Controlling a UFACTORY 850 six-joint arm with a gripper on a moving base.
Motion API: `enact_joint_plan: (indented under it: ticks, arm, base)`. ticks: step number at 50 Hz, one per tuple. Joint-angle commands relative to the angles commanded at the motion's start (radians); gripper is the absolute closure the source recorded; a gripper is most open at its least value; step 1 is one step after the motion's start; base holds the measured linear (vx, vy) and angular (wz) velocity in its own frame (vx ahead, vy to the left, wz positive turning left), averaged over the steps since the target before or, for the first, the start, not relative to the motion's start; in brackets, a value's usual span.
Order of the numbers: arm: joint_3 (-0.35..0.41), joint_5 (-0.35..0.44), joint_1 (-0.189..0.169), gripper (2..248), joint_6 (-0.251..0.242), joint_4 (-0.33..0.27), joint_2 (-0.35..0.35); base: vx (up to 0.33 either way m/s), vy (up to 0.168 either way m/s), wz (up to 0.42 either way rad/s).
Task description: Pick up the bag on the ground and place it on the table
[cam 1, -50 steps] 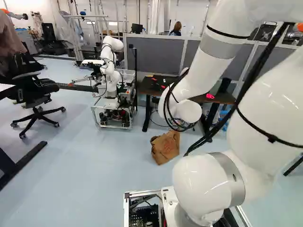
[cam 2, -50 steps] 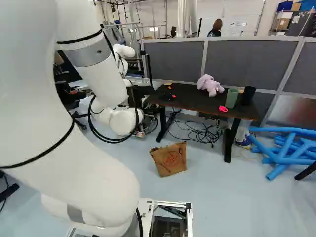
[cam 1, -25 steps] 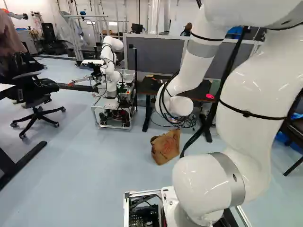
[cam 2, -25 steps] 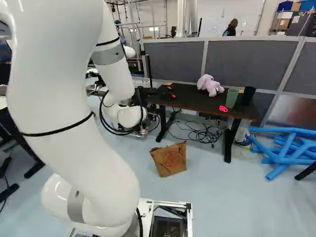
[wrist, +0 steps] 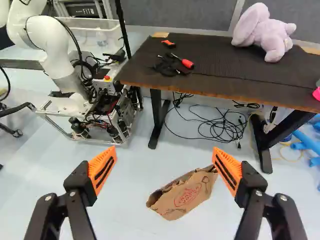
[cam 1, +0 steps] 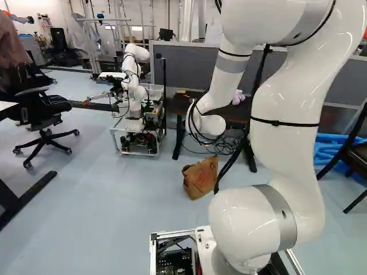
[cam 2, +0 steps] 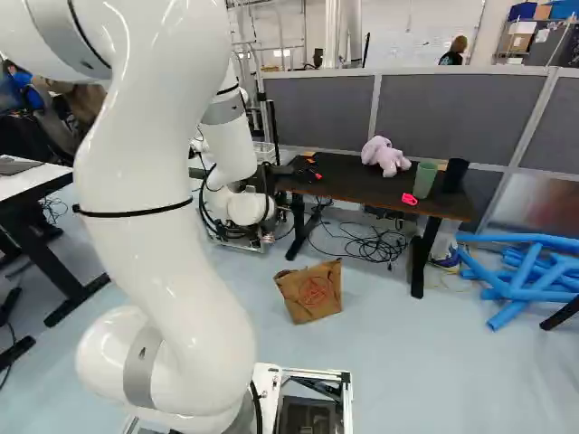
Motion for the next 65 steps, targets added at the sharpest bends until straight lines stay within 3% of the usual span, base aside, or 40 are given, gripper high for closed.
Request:
enact_joint_plan:
  ticks: [65]
  arm:
    - [-0.362, -0.175, -0.008, 3, 0.0, 0.203, -0.398]
  base:
    - [0.0, 0.0, 0.0]
